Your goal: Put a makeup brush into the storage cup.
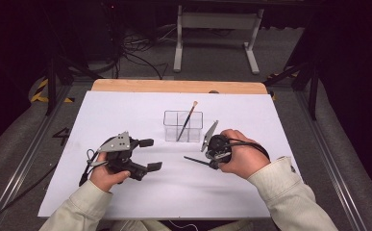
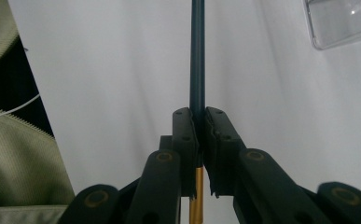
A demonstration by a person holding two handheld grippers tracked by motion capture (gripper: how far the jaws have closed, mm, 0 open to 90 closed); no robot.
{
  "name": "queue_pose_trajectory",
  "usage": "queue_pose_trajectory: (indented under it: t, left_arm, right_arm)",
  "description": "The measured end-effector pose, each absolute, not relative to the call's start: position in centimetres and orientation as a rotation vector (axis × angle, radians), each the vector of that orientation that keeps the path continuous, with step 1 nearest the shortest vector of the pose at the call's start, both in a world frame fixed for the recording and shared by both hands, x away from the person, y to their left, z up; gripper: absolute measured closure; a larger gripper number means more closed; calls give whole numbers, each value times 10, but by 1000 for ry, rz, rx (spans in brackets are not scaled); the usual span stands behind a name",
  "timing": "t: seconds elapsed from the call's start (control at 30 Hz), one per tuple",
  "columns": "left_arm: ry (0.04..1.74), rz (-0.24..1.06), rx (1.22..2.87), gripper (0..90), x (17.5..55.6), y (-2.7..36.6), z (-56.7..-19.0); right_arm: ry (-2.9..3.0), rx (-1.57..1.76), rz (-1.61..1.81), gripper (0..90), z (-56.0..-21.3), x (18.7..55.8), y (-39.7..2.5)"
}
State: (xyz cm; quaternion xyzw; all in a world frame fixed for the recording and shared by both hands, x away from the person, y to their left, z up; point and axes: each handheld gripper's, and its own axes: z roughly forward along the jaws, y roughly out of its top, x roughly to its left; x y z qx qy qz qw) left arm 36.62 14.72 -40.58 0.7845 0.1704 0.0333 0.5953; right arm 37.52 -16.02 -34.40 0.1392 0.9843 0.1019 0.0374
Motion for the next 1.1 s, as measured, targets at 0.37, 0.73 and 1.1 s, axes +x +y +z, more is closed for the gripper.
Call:
queue_pose_trajectory:
  t: [0.37,0.73,1.1]
  left_arm:
    - [339,49,1830,90,364,133,-409]
    - [297,17,1866,132,362,119,-414]
    - [241,-44,1870,253,362,115,-416]
  right_arm:
    - [3027,322,343,837,-337,369,-150]
    - [3026,219,382,837,-330,358,-140]
    - [3016,122,383,837,-328,351,-127]
